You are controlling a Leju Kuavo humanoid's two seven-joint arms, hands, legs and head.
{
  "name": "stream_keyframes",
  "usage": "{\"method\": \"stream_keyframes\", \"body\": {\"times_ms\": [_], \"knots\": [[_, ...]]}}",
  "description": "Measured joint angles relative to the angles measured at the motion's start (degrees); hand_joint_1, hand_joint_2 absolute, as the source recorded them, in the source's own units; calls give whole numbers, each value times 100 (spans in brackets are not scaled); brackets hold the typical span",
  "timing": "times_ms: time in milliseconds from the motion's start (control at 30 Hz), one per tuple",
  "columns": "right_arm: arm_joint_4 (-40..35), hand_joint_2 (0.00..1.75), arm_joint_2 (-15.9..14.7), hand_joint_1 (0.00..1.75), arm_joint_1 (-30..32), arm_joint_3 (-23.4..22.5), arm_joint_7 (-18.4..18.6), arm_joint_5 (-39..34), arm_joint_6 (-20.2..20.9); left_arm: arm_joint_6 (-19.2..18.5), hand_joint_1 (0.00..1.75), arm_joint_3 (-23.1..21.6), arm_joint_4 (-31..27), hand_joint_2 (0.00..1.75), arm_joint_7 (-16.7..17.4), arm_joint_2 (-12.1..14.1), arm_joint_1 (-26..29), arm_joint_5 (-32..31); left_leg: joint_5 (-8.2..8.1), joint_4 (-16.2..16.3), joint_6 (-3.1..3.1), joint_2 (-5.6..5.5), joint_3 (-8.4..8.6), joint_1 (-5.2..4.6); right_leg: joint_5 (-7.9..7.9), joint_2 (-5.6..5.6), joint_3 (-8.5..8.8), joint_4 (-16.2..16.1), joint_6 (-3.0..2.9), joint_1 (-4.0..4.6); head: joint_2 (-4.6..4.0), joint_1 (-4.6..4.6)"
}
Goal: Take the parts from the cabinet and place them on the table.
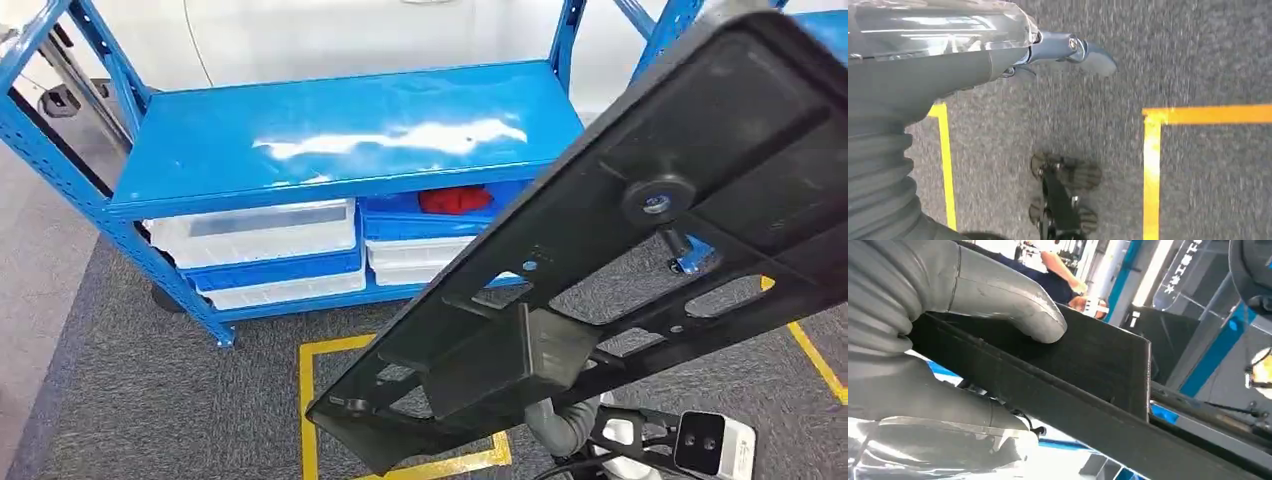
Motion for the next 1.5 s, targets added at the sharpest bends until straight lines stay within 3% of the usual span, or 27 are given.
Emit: {"method": "stream_keyframes", "body": {"times_ms": [67, 133, 200, 233, 300, 333, 367, 500, 533, 600, 667, 700, 767, 800, 833, 867, 900, 1000, 1033, 1067, 1100, 1200, 1233, 1300, 1333, 1367, 1500], "knots": [[-17, 175, 7, 175, -8, 0, 0, 15, 7, 122, 0, 0, 0, 175, -9, 0, -14, -11, 21, -24, 76, 129, 3, -2, -287, -329, -189, 391, 46, 0, 0, -2], [-17, 175, 22, 175, 21, 2, 0, 31, 13, 197, 0, 0, 0, 175, -20, -2, 1, 0, 17, -18, 89, 263, -11, -22, -729, -395, -648, 1331, 81, -24, 0, 0], [-9, 175, 24, 175, 33, 4, 0, 28, 48, 266, 0, 2, 0, 175, -44, -2, -4, 0, 14, -2, 89, 389, -24, -26, -795, -409, -913, 1851, 103, -40, 0, 0], [-6, 175, 24, 175, 33, 4, 0, 28, 63, 286, 0, 2, 0, 175, -61, -2, -9, 0, 10, 6, 85, 448, -22, -26, -620, -432, -832, 1675, 106, -43, 0, 0], [-6, 175, 24, 175, 31, 2, 0, 33, 107, 321, 0, 2, 0, 175, -87, -9, -23, -6, -15, 32, 61, 544, -7, -26, -116, -540, -362, 740, 82, -41, 0, 0], [-9, 175, 24, 175, 24, -6, 0, 35, 166, 339, 0, 2, 0, 175, -92, -13, -27, -24, -37, 54, 38, 587, 1, -30, 84, -743, -77, 197, 50, -27, 0, 0], [-9, 175, 26, 175, 8, -22, 0, 48, 245, 361, 0, 2, 0, 175, -90, -13, -25, -50, -61, 86, 2, 618, -10, -80, -2, -906, -36, 53, 0, 57, 0, 0], [-13, 175, 28, 175, -3, -57, 0, 107, 391, 354, 0, -4, 0, 175, -72, -11, -40, -79, -70, 83, -112, 818, 12, -81, 55, -644, -101, 37, -147, 49, 0, -2], [-13, 175, 39, 175, -7, -61, 0, 168, 363, 345, 0, -9, 0, 175, -72, -9, -47, -83, -158, 149, -153, 683, -9, -44, 89, -599, -81, 1, -195, 11, 0, -2], [-15, 175, 66, 175, -32, -61, 0, 269, 231, 321, 0, -9, 0, 175, -55, -9, -28, -116, -602, 802, -186, 347, -275, -35, 116, -495, -103, -1, -242, 1, 0, -2], [-15, 175, 94, 175, 6, -50, 0, 407, -27, 321, 0, -15, 0, 175, 5, 11, 1, -171, -995, 1724, -209, 263, -686, -37, 126, -363, -127, 14, -254, 12, 0, -2], [-19, 175, 103, 175, 43, -31, 0, 483, -172, 321, 0, -22, 0, 175, 43, 13, 12, -210, -1021, 1967, -206, 254, -802, -38, 127, -294, -142, 32, -252, 15, 0, -2], [-31, 175, 122, 175, 108, 22, 0, 590, -374, 308, 0, -46, 0, 175, 107, 13, 14, -267, -655, 1532, -184, 246, -598, -36, 125, -153, -147, 65, -250, 14, 0, -2], [-57, 175, 136, 175, 128, 61, 0, 625, -440, 308, 0, -68, 0, 175, 133, 15, 11, -295, -368, 996, -168, 205, -345, -35, 122, -76, -144, 80, -240, 13, 0, -2], [-85, 175, 138, 175, 136, 103, 0, 643, -492, 308, 0, -77, 0, 175, 164, 24, 8, -295, -129, 484, -148, 51, -104, -23, 120, -8, -146, 95, -226, 10, 0, -2], [-105, 175, 140, 175, 144, 138, 0, 654, -538, 308, 0, -79, 0, 175, 193, 35, 9, -295, -168, 245, -105, -235, 6, -15, 122, 44, -167, 111, -197, 21, 0, 0], [-116, 175, 140, 175, 138, 168, 0, 651, -553, 312, 0, -81, 0, 175, 206, 35, 11, -282, -173, 142, -103, -238, 21, -6, 136, 121, -208, 145, -157, 25, 0, 0], [-131, 175, 138, 175, 127, 245, 0, 516, -564, 345, 0, -74, 0, 175, 293, 35, -13, -114, -135, 166, -7, -75, 2, -45, 211, 299, -280, 108, -15, -13, 0, -2], [-129, 175, 135, 175, 93, 249, 0, 470, -553, 352, 0, -66, 0, 175, 291, 17, -22, -76, -84, 106, 51, 22, 8, 12, 171, 207, -297, 159, 1, -14, 0, 0], [-129, 175, 135, 175, 38, 254, 0, 408, -535, 363, 0, -55, 0, 175, 286, 20, -25, -50, -69, 94, 80, 79, 6, 0, 24, -92, -377, 330, 18, 25, 0, 2], [-116, 175, 133, 175, -36, 254, 0, 358, -507, 385, 0, -37, 0, 175, 284, 20, -11, -44, -64, 97, 111, 150, -6, -12, -206, -259, -548, 680, 33, 16, 0, 0], [-57, 175, 127, 175, -137, 254, 0, 240, -409, 444, 0, -2, 0, 175, 269, 20, 31, -15, -67, 114, 116, 397, -49, -47, -692, -417, -1069, 1846, 73, -21, 0, 0], [-41, 175, 127, 175, -140, 254, 0, 236, -398, 446, 0, 0, 0, 175, 269, 20, 28, -13, -67, 120, 116, 460, -58, -50, -624, -432, -1041, 1836, 79, -34, 0, 0], [-17, 175, 127, 175, -158, 254, 0, 236, -365, 446, 0, 4, 0, 175, 269, 20, 20, -5, -72, 132, 107, 583, -55, -54, -221, -497, -603, 1094, 61, -37, 0, 0], [-17, 175, 127, 175, -178, 251, 0, 234, -361, 444, 0, 4, 0, 175, 269, 20, 14, -2, -80, 139, 93, 633, -48, -57, 1, -634, -271, 521, 33, -26, 0, 0], [-17, 175, 127, 175, -211, 251, 0, 234, -358, 444, 0, 4, 0, 175, 267, 20, 13, -2, -88, 149, 73, 686, -39, -66, -42, -919, -77, 116, -14, 17, 0, 0], [-9, 175, 125, 175, -242, 249, 0, 232, -348, 444, 0, 15, 0, 175, 262, 22, 12, 0, -87, 134, -49, 874, -20, -92, 15, -712, -154, 128, -125, 77, 0, 0]]}}
